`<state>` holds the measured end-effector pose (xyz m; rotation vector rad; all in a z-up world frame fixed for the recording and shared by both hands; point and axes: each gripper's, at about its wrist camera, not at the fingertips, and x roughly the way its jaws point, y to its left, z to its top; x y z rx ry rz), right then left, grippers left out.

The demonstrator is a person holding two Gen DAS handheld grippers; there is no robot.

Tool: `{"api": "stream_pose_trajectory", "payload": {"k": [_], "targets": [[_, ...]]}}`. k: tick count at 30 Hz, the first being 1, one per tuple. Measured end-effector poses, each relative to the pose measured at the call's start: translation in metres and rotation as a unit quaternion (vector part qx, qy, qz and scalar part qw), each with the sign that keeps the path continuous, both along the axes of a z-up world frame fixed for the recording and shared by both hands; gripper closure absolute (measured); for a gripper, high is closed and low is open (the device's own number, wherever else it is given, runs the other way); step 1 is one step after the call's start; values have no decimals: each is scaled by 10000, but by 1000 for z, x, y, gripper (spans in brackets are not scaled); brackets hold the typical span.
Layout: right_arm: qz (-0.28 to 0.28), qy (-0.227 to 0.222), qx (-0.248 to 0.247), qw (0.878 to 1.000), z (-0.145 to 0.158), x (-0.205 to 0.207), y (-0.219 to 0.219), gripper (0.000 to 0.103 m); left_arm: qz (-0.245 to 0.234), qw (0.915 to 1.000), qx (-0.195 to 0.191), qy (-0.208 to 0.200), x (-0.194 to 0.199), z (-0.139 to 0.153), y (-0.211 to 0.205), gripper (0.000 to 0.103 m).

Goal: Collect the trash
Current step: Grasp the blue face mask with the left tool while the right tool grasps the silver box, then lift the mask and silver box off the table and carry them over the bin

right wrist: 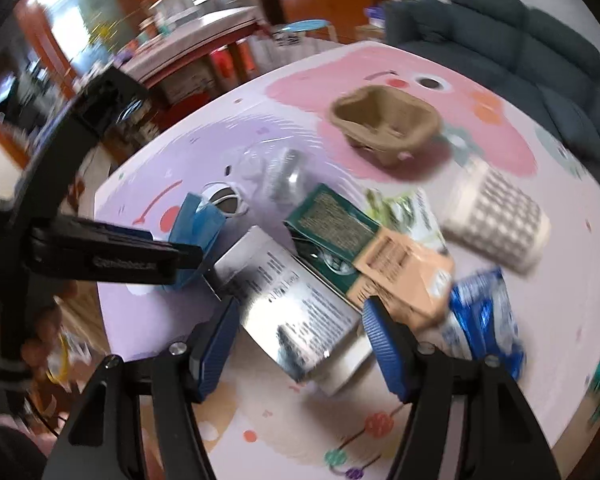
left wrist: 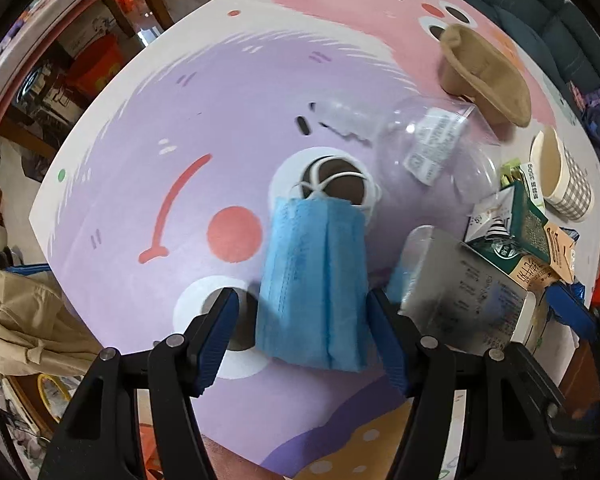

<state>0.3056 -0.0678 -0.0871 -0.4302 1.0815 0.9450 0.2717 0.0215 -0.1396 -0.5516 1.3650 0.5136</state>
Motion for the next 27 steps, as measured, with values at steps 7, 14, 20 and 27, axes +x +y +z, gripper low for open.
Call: {"api": "stream_pose_trajectory", "payload": {"k": [7, 14, 20, 27], "targets": [[1073, -311, -416, 9929, -15, -9, 27, 31, -109, 9999, -67, -85, -14, -4, 9, 39], [1503, -333, -698, 9856, -31, -11, 38, 30, -309, 9995, -95, 44, -20, -11, 22, 39], [1629, -487, -976, 9806, -39, -19, 47, 28, -360, 9992, -157, 106, -26, -23, 28, 39], [1537, -317, -969, 9828, -39, -26, 50, 33, -505, 9986, -158, -13, -29, -16, 30, 81]]}}
